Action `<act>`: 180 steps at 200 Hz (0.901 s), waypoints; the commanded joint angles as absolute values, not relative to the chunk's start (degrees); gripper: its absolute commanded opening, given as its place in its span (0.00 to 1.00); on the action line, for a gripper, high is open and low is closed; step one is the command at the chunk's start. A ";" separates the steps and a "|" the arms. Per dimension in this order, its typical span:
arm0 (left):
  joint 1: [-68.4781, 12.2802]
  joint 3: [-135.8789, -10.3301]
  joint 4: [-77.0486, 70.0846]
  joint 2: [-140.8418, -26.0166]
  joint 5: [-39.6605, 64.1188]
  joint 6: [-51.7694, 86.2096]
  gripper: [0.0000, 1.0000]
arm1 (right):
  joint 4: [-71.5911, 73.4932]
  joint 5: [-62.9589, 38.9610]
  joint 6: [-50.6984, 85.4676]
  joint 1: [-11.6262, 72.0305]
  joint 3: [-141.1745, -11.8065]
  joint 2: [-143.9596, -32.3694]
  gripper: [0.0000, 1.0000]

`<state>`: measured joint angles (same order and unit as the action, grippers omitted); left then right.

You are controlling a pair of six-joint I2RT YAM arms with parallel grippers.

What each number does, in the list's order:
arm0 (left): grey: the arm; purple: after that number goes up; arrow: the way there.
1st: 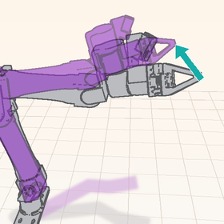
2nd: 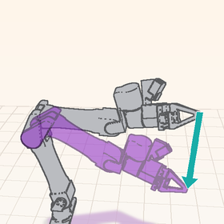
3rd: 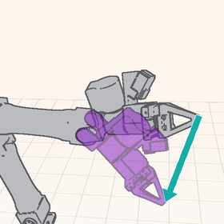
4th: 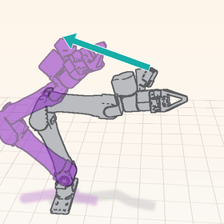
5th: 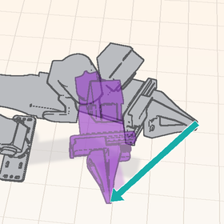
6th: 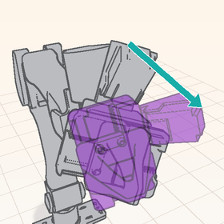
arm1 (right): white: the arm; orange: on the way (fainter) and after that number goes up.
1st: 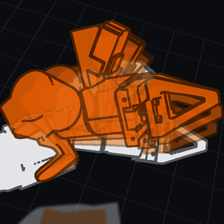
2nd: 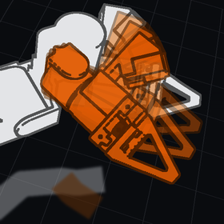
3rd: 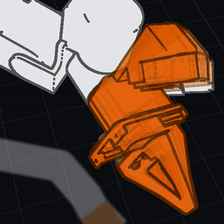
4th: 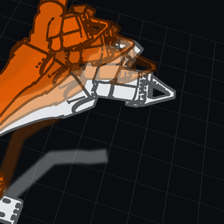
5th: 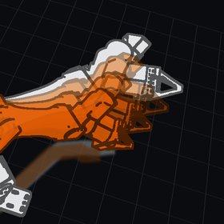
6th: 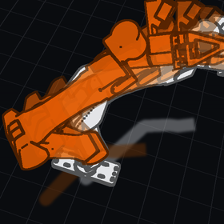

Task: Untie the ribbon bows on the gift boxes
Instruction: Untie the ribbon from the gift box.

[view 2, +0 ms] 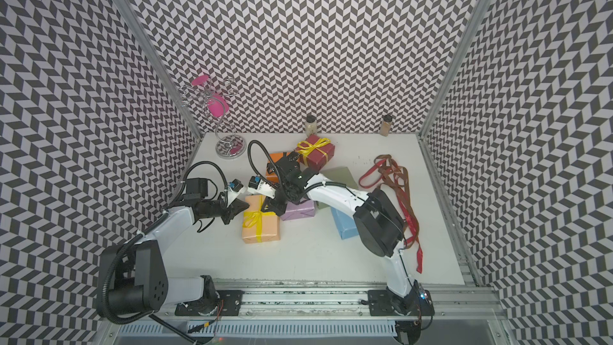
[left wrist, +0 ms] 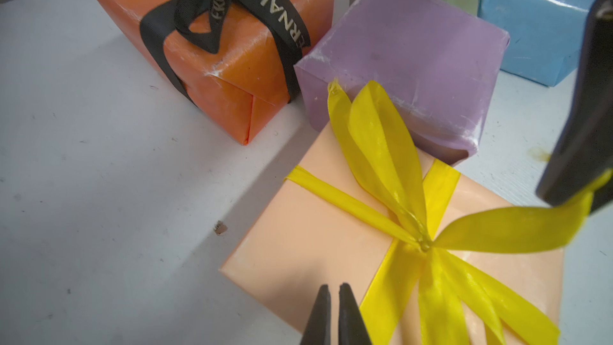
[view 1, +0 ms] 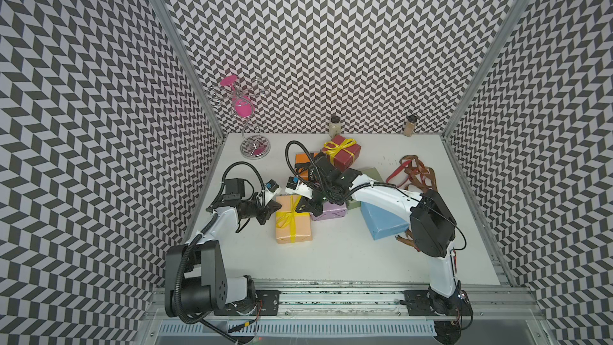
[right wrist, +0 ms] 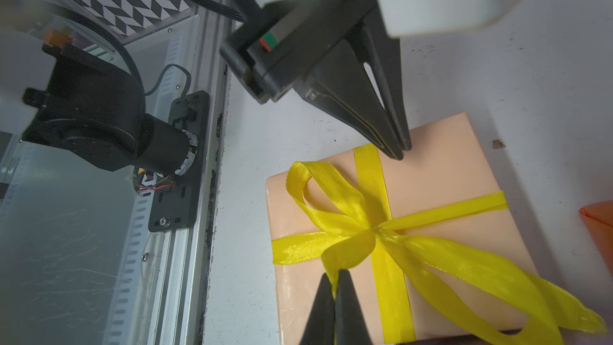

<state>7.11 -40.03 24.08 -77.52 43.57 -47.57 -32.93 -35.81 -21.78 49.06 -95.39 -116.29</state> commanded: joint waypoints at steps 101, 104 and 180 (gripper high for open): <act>6.15 -36.96 17.60 -80.79 33.07 -48.10 0.07 | -34.16 -35.99 -24.63 49.20 -94.78 -114.46 0.00; 6.15 -36.90 17.55 -80.82 32.98 -48.01 0.07 | -34.88 -36.26 -25.35 49.22 -94.89 -114.36 0.00; 6.15 -36.22 16.08 -81.30 31.56 -47.20 0.07 | -49.92 -39.66 -37.92 49.22 -90.75 -107.52 0.00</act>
